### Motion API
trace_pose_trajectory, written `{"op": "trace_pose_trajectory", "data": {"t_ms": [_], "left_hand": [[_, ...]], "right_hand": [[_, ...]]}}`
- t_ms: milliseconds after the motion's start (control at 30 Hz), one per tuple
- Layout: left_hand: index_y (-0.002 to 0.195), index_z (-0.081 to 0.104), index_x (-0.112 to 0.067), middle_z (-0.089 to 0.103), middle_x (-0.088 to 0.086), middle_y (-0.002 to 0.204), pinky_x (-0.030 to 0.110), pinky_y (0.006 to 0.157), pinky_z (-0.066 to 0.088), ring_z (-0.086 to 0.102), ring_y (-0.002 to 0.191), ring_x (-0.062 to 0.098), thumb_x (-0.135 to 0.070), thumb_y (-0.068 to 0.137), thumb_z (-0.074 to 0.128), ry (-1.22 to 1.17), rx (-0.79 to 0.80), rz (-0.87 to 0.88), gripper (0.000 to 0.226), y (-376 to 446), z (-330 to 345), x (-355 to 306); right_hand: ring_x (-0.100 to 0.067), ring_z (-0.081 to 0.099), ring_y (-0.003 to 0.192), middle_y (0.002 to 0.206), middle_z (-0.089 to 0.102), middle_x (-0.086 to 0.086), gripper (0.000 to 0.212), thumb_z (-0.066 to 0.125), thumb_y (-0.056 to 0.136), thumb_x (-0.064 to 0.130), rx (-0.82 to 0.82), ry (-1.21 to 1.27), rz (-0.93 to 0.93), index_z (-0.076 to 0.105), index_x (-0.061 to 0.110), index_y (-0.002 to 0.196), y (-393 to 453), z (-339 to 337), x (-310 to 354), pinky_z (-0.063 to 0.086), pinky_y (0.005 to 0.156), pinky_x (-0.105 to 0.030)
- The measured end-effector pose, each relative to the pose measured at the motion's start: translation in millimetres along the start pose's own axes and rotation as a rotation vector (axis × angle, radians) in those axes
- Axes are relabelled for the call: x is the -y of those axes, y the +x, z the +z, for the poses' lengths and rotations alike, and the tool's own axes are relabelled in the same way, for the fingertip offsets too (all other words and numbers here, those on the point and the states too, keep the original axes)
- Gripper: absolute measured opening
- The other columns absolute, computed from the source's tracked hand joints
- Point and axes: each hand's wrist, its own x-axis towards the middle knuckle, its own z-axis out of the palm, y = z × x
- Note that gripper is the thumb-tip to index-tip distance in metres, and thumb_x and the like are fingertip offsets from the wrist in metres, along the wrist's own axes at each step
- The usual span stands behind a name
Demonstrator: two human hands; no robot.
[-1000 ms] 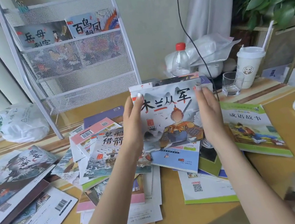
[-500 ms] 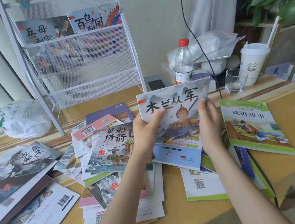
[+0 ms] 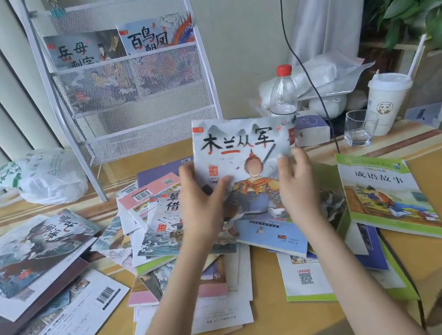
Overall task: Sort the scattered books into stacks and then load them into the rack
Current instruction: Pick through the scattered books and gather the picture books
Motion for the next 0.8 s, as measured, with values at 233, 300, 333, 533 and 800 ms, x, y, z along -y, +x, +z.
{"op": "trace_pose_trajectory", "data": {"t_ms": [233, 300, 333, 533, 800], "left_hand": [[0.112, 0.055, -0.006, 0.061, 0.009, 0.109, 0.036, 0.08, 0.05, 0.06, 0.097, 0.027, -0.029, 0.075, 0.077, 0.525, 0.071, -0.388, 0.049, 23, -88, 30], [0.113, 0.053, -0.006, 0.058, 0.011, 0.11, 0.031, 0.071, 0.044, 0.056, 0.089, 0.024, -0.03, 0.079, 0.072, 0.612, 0.111, -0.421, 0.046, 14, -91, 35], [0.111, 0.051, -0.008, 0.058, 0.009, 0.104, 0.028, 0.063, 0.043, 0.055, 0.08, 0.019, -0.026, 0.081, 0.069, 0.625, 0.11, -0.405, 0.04, 11, -91, 37], [0.122, 0.052, 0.001, 0.066, 0.013, 0.094, 0.035, 0.061, 0.058, 0.065, 0.066, 0.024, -0.008, 0.082, 0.071, -0.019, -0.004, -0.656, 0.045, 31, -106, 29], [0.108, 0.055, 0.001, 0.066, 0.011, 0.077, 0.019, 0.037, 0.045, 0.061, 0.05, 0.014, -0.016, 0.091, 0.062, -0.033, 0.12, -0.631, 0.025, 24, -99, 34]], "right_hand": [[-0.028, 0.057, 0.083, 0.096, 0.063, -0.013, 0.029, 0.041, 0.099, 0.024, 0.279, -0.28, 0.141, 0.045, 0.011, 0.125, -27, 66, 15, 0.032, 0.06, -0.03], [-0.03, 0.056, 0.086, 0.101, 0.062, -0.017, 0.025, 0.041, 0.099, 0.017, 0.31, -0.318, 0.161, 0.045, 0.007, 0.121, -38, 80, 11, 0.031, 0.06, -0.03], [-0.031, 0.056, 0.089, 0.104, 0.061, -0.017, 0.026, 0.041, 0.097, 0.012, 0.319, -0.329, 0.149, 0.044, 0.007, 0.123, -42, 84, 9, 0.032, 0.061, -0.03], [-0.028, 0.055, 0.107, 0.121, 0.058, -0.013, 0.049, 0.04, 0.089, -0.008, 0.335, -0.281, 0.168, 0.041, 0.011, 0.134, -49, 83, 14, 0.039, 0.072, -0.027], [-0.023, 0.058, 0.099, 0.125, 0.056, -0.011, 0.038, 0.046, 0.094, 0.005, 0.372, -0.133, 0.24, 0.04, 0.016, 0.129, -43, 77, 14, 0.045, 0.066, -0.024]]}}
